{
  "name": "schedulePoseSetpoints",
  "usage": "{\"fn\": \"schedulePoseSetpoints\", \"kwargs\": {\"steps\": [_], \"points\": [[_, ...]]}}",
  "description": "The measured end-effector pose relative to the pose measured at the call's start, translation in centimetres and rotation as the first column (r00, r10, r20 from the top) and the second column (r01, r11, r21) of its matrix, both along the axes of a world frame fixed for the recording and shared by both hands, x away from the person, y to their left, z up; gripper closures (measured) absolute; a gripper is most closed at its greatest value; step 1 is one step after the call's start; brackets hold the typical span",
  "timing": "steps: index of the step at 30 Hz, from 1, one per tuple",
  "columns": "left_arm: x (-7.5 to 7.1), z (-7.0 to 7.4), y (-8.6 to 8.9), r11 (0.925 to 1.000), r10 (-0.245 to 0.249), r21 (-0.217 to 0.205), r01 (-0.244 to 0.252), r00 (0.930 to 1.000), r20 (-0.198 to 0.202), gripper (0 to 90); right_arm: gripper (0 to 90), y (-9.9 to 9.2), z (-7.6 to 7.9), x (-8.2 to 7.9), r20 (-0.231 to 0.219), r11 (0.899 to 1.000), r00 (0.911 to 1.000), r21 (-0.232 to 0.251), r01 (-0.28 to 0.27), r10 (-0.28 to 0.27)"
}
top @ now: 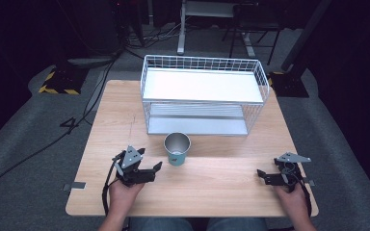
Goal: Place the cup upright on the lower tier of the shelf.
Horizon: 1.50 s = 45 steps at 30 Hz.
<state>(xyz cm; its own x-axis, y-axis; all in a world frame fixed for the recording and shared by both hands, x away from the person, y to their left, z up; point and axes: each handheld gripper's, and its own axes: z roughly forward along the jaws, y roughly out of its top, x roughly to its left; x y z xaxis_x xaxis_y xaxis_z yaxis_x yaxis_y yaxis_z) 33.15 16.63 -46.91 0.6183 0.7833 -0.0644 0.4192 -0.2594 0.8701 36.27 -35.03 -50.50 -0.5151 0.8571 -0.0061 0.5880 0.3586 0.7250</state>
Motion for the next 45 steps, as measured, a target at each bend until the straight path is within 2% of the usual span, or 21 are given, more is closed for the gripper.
{"fn": "schedulePoseSetpoints", "kwargs": {"steps": [5,12,15,16,22,31,40,45], "points": [[0.5,-0.3,-1.3,0.9996,-0.025,0.009,0.025,0.9997,0.007,17.6,8.1,0.0,0.0,0.0,0.001,1.000,1.0000,0.000,0.003,-0.003],[1.4,-1.1,-3.2,0.9988,-0.048,0.006,0.049,0.9975,-0.052,18.3,8.1,0.0,0.0,0.0,0.003,1.000,0.9999,-0.001,0.012,-0.012],[1.8,-1.2,-3.5,0.9987,-0.047,0.017,0.048,0.9966,-0.067,18.0,8.1,0.0,0.0,0.0,0.003,1.000,0.9999,-0.001,0.012,-0.012],[2.1,-1.3,-3.7,0.9987,-0.041,0.027,0.044,0.9953,-0.087,18.0,8.1,0.0,0.0,0.0,0.003,1.000,0.9999,-0.001,0.012,-0.012],[3.0,-1.8,-4.2,0.9986,-0.047,0.019,0.050,0.9900,-0.133,17.8,8.1,0.0,0.0,0.0,0.003,1.000,0.9999,-0.001,0.015,-0.015],[3.7,-2.4,-5.3,0.9984,-0.054,0.008,0.056,0.9880,-0.145,18.5,8.1,0.0,0.0,0.0,0.002,1.000,0.9998,-0.001,0.021,-0.021],[4.2,-2.8,-6.3,0.9979,-0.061,0.013,0.063,0.9894,-0.132,20.8,8.1,0.0,0.0,0.0,0.002,1.000,0.9997,-0.001,0.022,-0.022],[4.5,-3.0,-6.5,0.9984,-0.056,0.003,0.057,0.9896,-0.133,21.0,8.1,0.0,0.0,0.0,0.002,1.000,0.9998,-0.001,0.022,-0.022]]}}
